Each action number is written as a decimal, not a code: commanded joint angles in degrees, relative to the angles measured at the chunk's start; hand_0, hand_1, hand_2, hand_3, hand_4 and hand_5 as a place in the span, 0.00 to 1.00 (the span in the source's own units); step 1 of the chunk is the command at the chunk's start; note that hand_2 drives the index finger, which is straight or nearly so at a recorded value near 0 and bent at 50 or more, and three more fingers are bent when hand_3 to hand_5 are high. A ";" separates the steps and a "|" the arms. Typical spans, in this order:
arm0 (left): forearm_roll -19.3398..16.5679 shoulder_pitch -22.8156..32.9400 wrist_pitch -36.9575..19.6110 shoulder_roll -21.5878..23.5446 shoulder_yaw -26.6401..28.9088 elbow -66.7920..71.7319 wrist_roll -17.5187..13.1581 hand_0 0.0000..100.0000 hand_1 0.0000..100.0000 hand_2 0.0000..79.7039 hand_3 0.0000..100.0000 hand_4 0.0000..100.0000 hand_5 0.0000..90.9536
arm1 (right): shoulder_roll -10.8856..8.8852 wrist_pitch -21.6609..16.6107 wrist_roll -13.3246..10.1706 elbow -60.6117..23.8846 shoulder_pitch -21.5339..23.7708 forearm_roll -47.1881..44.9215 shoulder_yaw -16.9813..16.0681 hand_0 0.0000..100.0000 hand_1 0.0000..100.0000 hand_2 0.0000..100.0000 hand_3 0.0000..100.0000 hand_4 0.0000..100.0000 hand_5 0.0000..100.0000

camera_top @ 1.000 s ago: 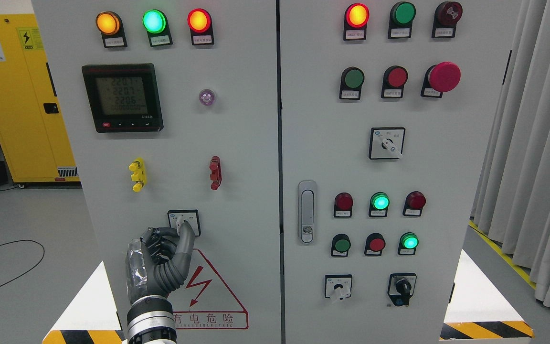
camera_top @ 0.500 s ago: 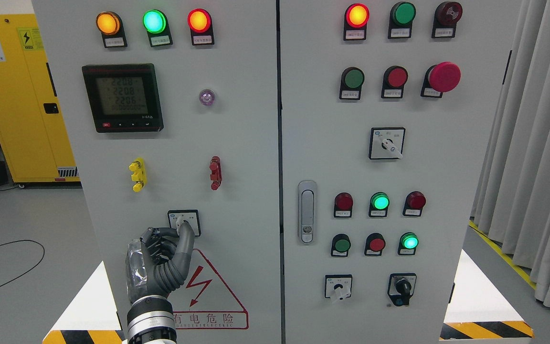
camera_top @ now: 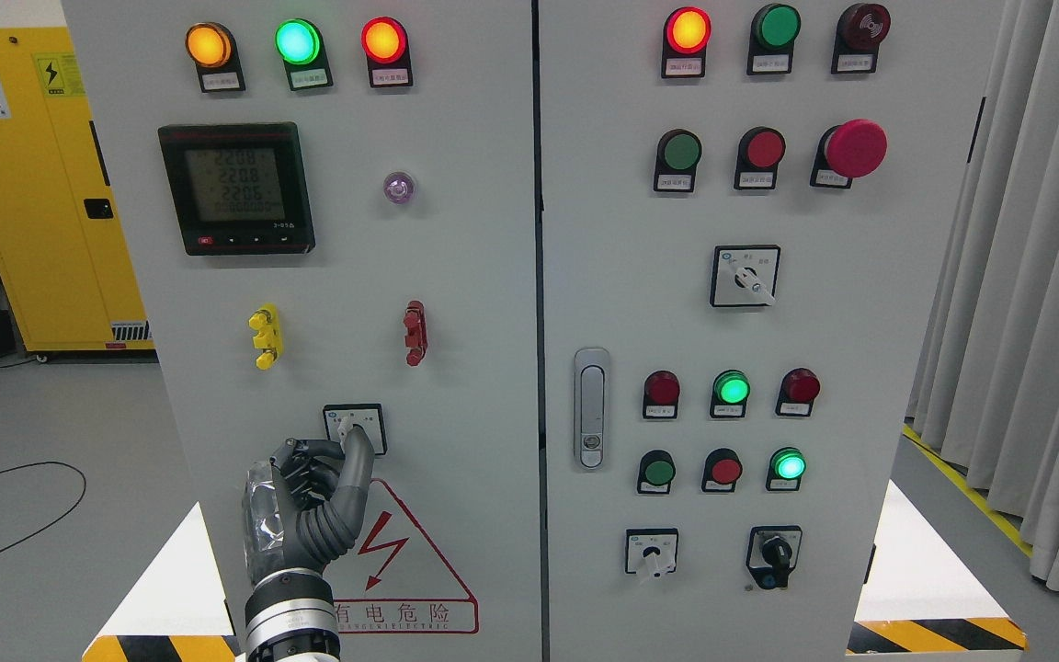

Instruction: Turn on light switch 1

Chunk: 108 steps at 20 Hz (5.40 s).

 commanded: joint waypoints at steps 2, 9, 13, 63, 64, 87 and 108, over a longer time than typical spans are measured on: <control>0.03 0.01 0.27 0.01 -0.01 0.13 -0.16 0.50 0.55 0.85 0.93 0.90 0.88 | 0.00 0.02 0.01 0.00 0.00 0.00 0.00 0.00 0.50 0.04 0.00 0.00 0.00; 0.12 0.01 0.27 0.01 -0.01 0.22 -0.16 0.48 0.55 0.84 0.94 0.90 0.89 | 0.00 0.02 0.01 0.00 0.00 0.00 0.00 0.00 0.50 0.04 0.00 0.00 0.00; 0.12 0.01 0.18 0.01 -0.01 0.22 -0.16 0.47 0.54 0.83 0.94 0.90 0.89 | 0.00 0.02 0.01 0.00 0.00 0.00 0.00 0.00 0.50 0.04 0.00 0.00 0.00; 0.47 0.01 0.10 0.01 -0.18 0.66 -0.33 0.47 0.50 0.75 0.93 0.90 0.90 | 0.00 0.02 0.01 0.00 0.00 0.00 0.00 0.00 0.50 0.04 0.00 0.00 0.00; 0.47 0.01 0.10 0.01 -0.18 0.66 -0.33 0.42 0.50 0.75 0.93 0.90 0.89 | 0.00 0.02 0.01 0.00 0.00 0.00 0.00 0.00 0.50 0.04 0.00 0.00 0.00; 1.26 0.62 -0.34 0.09 -0.27 0.39 -0.16 0.09 0.45 0.75 0.92 0.90 0.88 | 0.00 0.02 0.01 0.00 0.00 -0.09 0.00 0.00 0.50 0.04 0.00 0.00 0.00; 5.21 12.57 -13.87 1.41 2.80 -2.86 -0.68 0.10 0.39 0.80 0.95 0.91 0.88 | 0.00 0.02 0.01 0.00 0.00 0.00 0.00 0.00 0.50 0.04 0.00 0.00 0.00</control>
